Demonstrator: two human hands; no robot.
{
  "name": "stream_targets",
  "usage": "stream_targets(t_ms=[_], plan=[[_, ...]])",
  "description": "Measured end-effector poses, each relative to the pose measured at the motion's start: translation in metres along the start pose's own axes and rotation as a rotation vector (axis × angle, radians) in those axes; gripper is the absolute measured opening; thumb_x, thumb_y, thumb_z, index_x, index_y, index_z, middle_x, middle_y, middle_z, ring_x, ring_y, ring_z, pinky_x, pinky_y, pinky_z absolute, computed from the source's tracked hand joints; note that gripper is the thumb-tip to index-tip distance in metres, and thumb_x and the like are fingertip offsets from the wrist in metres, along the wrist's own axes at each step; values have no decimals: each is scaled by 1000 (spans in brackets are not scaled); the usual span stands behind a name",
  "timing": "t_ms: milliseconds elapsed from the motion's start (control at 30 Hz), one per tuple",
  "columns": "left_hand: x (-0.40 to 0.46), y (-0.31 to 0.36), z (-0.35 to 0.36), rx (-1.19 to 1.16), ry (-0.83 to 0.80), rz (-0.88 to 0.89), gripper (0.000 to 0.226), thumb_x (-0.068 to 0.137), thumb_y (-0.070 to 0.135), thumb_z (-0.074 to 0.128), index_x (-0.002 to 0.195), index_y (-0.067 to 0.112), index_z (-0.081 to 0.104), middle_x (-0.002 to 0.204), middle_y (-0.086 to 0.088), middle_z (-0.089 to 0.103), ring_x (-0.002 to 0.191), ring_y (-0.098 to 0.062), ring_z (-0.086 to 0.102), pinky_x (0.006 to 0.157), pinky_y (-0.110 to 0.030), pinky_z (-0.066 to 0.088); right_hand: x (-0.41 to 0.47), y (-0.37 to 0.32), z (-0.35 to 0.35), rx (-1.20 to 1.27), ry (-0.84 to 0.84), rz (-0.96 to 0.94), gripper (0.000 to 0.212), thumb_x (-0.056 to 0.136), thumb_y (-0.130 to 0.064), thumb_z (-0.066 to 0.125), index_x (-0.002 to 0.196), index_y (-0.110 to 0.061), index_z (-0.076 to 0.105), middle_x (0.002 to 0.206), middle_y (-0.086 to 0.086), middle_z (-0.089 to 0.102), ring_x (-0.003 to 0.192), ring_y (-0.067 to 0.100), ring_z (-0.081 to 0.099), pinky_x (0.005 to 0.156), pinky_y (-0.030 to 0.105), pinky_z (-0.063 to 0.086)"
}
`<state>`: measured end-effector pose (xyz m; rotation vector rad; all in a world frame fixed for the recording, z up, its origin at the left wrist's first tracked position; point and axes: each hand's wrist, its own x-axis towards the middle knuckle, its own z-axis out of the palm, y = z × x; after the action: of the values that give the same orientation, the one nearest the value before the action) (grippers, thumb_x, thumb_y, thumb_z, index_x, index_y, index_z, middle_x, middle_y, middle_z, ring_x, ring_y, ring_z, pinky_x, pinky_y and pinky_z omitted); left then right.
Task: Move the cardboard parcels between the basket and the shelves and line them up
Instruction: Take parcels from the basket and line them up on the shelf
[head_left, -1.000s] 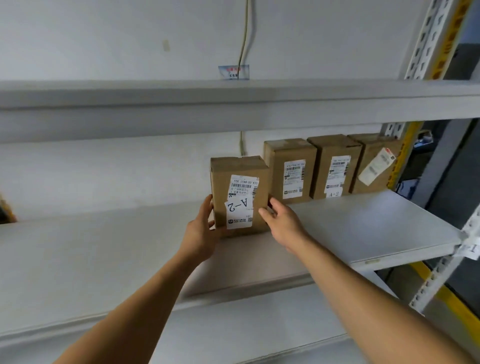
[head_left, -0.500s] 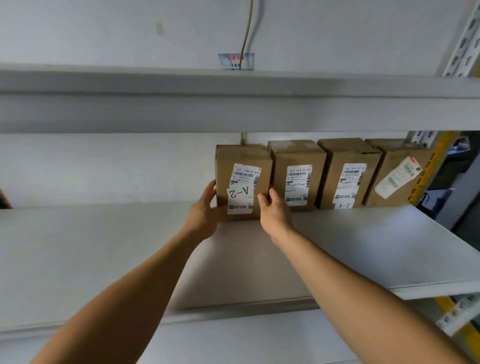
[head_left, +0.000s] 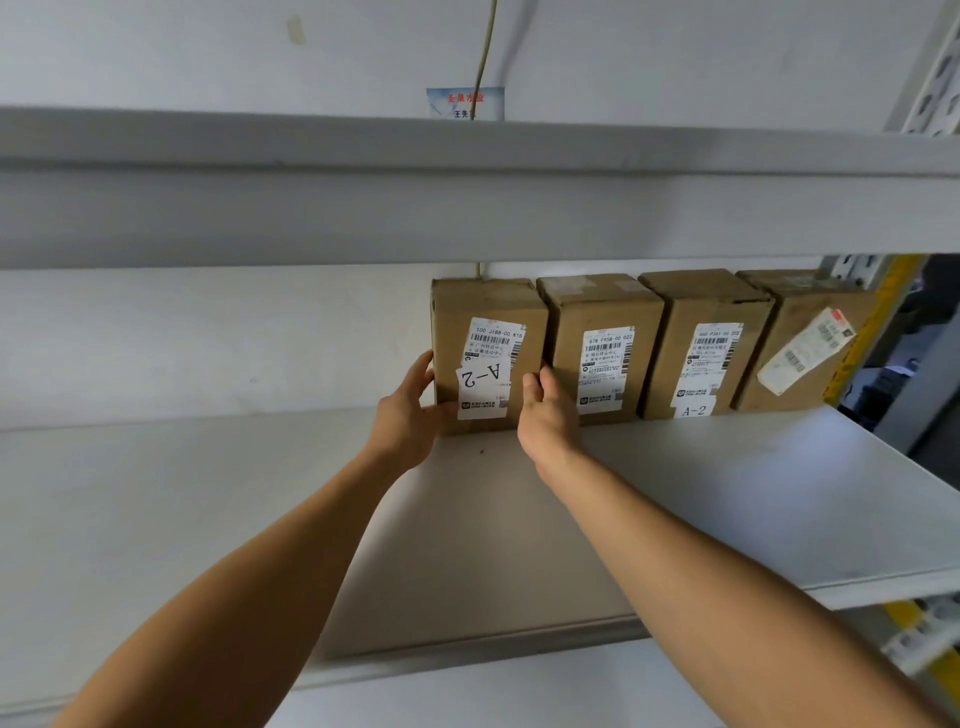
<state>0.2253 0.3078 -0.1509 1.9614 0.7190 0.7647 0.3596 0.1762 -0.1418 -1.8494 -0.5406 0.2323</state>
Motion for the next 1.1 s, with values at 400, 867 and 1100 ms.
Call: stream_targets(t_ms=[400, 867, 1100], plan=[[-8, 6, -5, -18, -3, -86, 76, 94, 28, 71, 158, 48, 34, 150, 7, 59, 126, -21, 64, 104, -43, 56, -3, 5, -3, 42, -47, -27, 58, 112, -45, 43, 163, -20, 35, 163, 4, 45, 147, 25, 46, 116, 28, 35], [-88, 35, -24, 221, 1, -75, 39, 105, 34, 60, 138, 15, 66, 131, -7, 72, 119, -19, 68, 95, -23, 49, -77, 20, -57, -188, -111, -160, 44, 106, -33, 61, 145, -14, 58, 137, 7, 69, 127, 21, 65, 105, 29, 49], [-130, 42, -33, 229, -146, 145, 31, 106, 32, 59, 131, 18, 71, 125, -3, 74, 111, -19, 69, 91, -23, 49, -167, 4, -100, -243, 18, -123, 37, 109, -31, 55, 144, -18, 60, 142, -1, 65, 133, 11, 59, 101, 19, 44]])
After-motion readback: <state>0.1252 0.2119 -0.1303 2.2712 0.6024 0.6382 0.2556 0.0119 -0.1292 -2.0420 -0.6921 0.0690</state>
